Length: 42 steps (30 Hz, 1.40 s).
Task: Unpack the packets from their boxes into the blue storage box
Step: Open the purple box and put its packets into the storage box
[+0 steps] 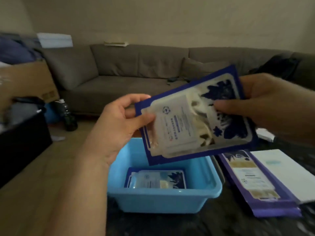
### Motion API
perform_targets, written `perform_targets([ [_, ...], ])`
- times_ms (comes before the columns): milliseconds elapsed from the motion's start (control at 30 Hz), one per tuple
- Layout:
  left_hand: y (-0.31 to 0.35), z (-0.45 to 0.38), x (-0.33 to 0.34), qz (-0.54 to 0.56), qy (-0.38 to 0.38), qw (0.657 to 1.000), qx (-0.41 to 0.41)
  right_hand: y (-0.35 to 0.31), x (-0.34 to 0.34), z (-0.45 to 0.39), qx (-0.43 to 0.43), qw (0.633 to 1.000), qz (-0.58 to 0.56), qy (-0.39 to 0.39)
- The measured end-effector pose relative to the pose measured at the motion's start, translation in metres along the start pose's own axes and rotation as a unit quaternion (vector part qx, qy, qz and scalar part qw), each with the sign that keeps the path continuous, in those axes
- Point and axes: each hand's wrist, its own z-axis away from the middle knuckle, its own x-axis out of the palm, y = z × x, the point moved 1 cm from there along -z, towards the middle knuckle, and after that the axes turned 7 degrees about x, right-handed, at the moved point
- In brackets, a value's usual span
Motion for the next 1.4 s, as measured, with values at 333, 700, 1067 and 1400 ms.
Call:
perform_targets([
  [333,-0.047,-0.004,-0.068,-0.249,0.164,0.947,-0.121,0.038,0.104,-0.045,0.252,0.962,0.019,-0.107],
  [700,-0.069,-0.007,-0.062,-0.287,0.037,0.945,-0.154,0.053,0.135,-0.058,0.313,0.943,-0.038,-0.105],
  [1067,-0.072,-0.011,-0.064,-0.291,0.035,0.945,-0.144,0.076,0.160,-0.054,0.356,0.923,-0.063,-0.133],
  [1400,-0.074,-0.012,-0.063,-0.303,0.035,0.942,-0.143,0.063,0.145,-0.044,0.412,0.897,-0.003,-0.159],
])
